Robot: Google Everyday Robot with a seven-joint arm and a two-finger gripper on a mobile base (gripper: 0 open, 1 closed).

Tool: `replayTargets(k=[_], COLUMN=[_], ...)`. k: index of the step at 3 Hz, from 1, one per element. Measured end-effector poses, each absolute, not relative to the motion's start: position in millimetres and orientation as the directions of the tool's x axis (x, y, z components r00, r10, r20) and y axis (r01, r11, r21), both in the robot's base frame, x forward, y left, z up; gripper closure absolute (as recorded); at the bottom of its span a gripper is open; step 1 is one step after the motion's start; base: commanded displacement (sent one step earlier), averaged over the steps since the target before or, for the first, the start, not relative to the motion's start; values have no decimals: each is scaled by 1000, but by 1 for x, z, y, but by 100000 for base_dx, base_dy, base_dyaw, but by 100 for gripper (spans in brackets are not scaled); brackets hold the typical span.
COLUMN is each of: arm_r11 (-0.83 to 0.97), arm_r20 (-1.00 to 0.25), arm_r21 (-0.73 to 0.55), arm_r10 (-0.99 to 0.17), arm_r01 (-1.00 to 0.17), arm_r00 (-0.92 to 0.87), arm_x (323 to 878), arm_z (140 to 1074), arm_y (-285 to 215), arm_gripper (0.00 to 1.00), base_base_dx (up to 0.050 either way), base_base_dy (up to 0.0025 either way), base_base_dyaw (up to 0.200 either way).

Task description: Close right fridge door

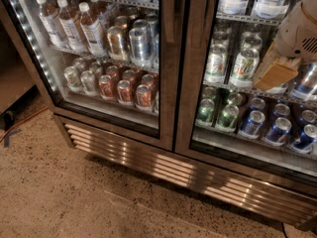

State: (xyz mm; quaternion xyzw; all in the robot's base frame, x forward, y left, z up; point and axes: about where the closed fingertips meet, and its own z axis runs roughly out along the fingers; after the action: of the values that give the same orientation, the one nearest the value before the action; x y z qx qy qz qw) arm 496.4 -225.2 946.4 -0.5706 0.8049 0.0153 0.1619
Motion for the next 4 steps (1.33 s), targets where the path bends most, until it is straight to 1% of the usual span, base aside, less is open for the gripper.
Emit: replayTargets(k=[1, 2, 3, 4], arm_r11=[348, 348, 348, 348], arm_r20=[-278, -278, -278, -278], arm_r21=[-160, -160, -160, -160], arm_r10=[-914, -914, -914, -914], arm_r01=[-924, -924, -924, -924], arm_r00=[-296, -296, -296, -296], arm_x=[496, 496, 496, 496], arm_z=[946, 946, 946, 946], arm_y=[-225, -225, -225, -225], arm_gripper=[100, 100, 81, 59], base_base_dx=[-4986, 0, 0, 0], base_base_dy=[-34, 0, 0, 0], base_base_dyaw=[235, 0, 0, 0])
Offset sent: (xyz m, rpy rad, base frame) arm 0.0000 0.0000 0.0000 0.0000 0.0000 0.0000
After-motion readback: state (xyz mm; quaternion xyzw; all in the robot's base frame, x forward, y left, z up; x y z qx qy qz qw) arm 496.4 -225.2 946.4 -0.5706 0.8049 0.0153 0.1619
